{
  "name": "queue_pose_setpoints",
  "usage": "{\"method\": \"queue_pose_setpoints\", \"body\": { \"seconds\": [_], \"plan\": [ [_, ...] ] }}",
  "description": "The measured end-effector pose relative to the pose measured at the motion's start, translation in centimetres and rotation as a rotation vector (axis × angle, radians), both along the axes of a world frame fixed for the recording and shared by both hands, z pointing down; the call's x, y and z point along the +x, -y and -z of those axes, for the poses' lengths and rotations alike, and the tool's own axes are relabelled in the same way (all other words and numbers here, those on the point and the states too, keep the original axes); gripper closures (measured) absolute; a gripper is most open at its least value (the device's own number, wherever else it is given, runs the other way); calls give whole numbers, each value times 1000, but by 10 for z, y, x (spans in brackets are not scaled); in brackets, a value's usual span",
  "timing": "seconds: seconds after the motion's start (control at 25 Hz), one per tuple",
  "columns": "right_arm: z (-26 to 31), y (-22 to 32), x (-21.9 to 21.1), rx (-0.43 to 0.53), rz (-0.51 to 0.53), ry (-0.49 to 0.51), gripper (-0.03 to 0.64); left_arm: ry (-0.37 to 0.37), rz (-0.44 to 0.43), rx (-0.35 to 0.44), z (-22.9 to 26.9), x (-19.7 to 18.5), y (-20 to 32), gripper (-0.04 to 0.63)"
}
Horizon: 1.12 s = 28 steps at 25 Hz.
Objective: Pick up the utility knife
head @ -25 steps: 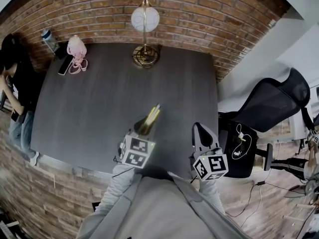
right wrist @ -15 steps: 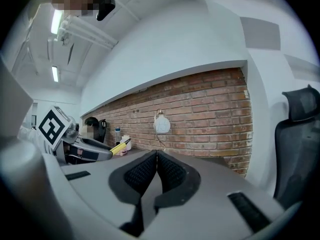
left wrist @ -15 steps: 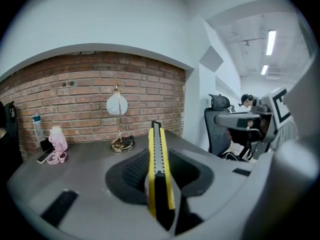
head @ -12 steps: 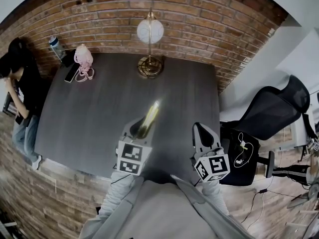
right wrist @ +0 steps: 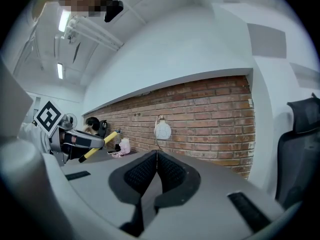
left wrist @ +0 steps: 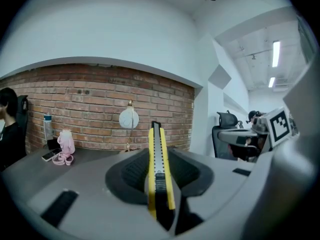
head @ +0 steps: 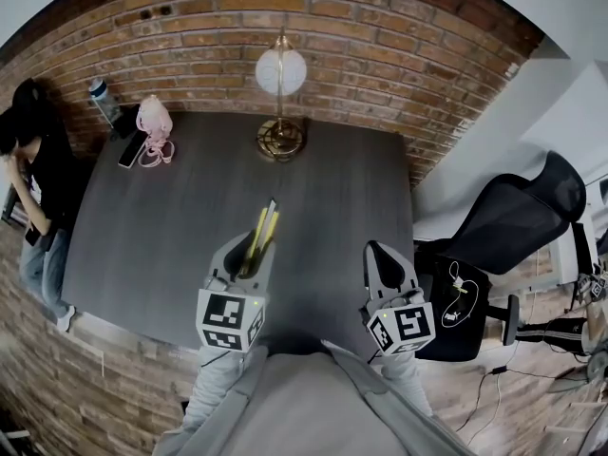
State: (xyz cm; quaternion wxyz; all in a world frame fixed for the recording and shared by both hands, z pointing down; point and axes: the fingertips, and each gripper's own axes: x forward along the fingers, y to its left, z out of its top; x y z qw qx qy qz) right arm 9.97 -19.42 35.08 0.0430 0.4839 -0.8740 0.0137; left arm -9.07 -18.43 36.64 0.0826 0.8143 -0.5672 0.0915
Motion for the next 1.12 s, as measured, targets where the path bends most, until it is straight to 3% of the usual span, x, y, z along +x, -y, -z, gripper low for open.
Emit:
{"method": "queue_pose_setpoints", "body": {
  "seconds": [1.12],
  "plan": [
    [-2, 0, -3, -6, 19, -4, 598, -11, 32, -13, -4, -5, -1, 465]
  ]
}}
